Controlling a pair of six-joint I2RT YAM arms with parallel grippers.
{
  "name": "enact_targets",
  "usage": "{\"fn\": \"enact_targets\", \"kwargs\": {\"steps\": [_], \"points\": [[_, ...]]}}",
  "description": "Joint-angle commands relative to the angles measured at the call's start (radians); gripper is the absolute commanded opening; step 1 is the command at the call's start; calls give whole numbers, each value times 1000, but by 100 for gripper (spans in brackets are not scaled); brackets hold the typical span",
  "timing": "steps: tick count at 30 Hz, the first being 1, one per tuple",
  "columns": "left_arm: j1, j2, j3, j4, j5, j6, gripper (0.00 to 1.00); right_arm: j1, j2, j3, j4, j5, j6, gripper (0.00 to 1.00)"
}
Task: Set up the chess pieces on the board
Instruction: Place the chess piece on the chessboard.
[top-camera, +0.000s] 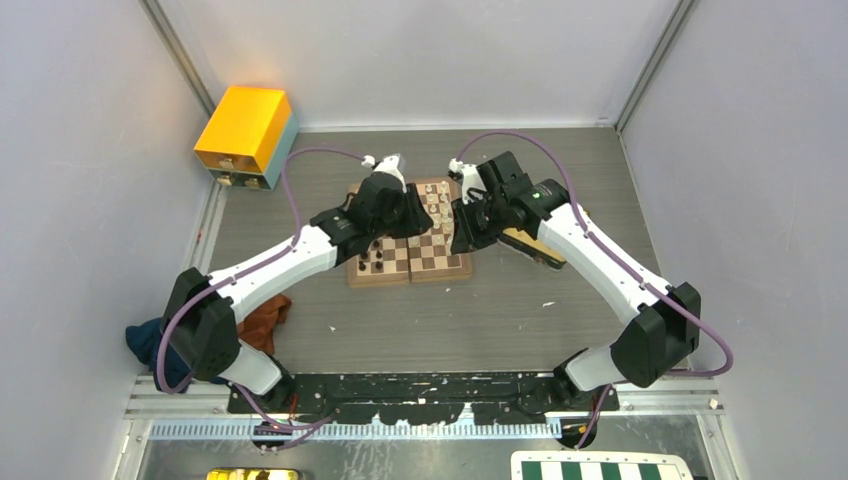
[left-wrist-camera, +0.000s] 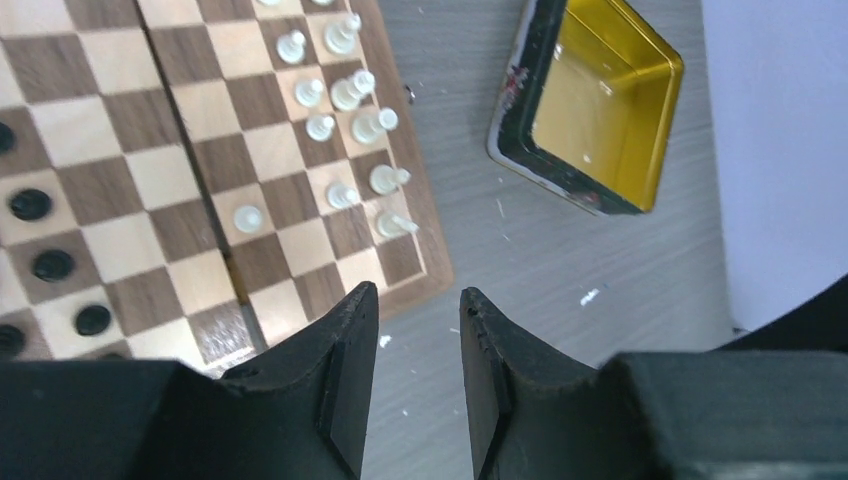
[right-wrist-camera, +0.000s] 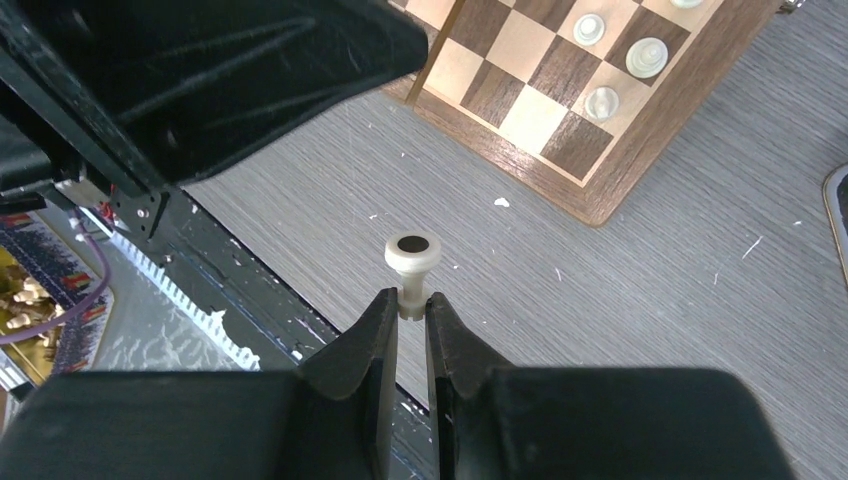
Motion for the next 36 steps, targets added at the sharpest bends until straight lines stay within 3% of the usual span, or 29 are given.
{"fn": "enact_targets", "kwargs": {"steps": [1, 11, 20, 36], "points": [[19, -40, 41, -54, 152, -178, 38, -4, -44, -1, 47, -35, -15, 1], [62, -57, 3, 1, 284, -391, 48, -3, -42, -17, 85, -49, -4, 1], [80, -41, -38, 95, 394, -535, 49, -3, -34, -26, 119, -61, 9, 1], [82, -2, -39, 113, 472, -573, 48, -3, -3, -4, 152, -62, 10, 1]]}}
